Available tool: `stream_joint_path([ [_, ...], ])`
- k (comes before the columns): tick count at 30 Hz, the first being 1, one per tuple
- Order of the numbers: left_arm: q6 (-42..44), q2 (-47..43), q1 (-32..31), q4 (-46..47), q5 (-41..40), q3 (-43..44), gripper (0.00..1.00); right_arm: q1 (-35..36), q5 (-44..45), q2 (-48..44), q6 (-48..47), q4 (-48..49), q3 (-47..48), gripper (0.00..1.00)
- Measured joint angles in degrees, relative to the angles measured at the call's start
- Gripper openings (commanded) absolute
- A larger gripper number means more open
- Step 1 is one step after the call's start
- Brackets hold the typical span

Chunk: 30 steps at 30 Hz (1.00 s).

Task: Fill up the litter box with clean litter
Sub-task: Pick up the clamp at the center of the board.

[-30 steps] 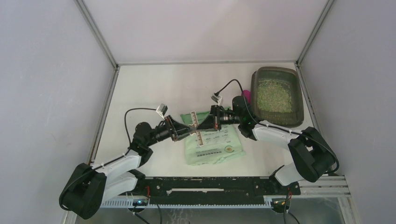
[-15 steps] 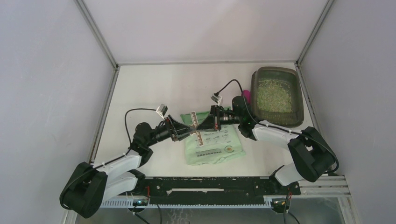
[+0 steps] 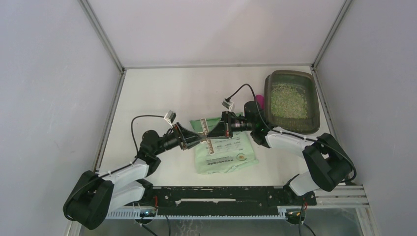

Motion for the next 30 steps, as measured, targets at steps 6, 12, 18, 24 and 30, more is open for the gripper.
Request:
stream_joint_path([
  [6,-0.44,0.5,0.04,0.61,0.09,-0.24,0.0,-0.07,-0.09,0.24,0.02,-0.07,0.02,0.42],
  [12,-1.92,0.15,0.59,2.32,0.66,-0.42,0.0,-2.36,-0.5,0.28,-1.14,-2.25,0.0,0.6],
  [18,-2.86,0.02,0.72,3.45,1.05,-0.42,0.0,-4.37,-1.07,-1.16,-3.23,-6.34,0.0,0.61],
  [24,-2.91,-0.04,0.72,4.63,1.2,-0.42,0.0,-5.14,0.24,-5.33,-7.54,-13.66,0.0,0.6],
  [30,-1.68,-1.38,0.83,1.9,1.6,-0.42,0.0,-5.14,7.02,-14.19,-18.1,-32.85,0.07,0.61],
])
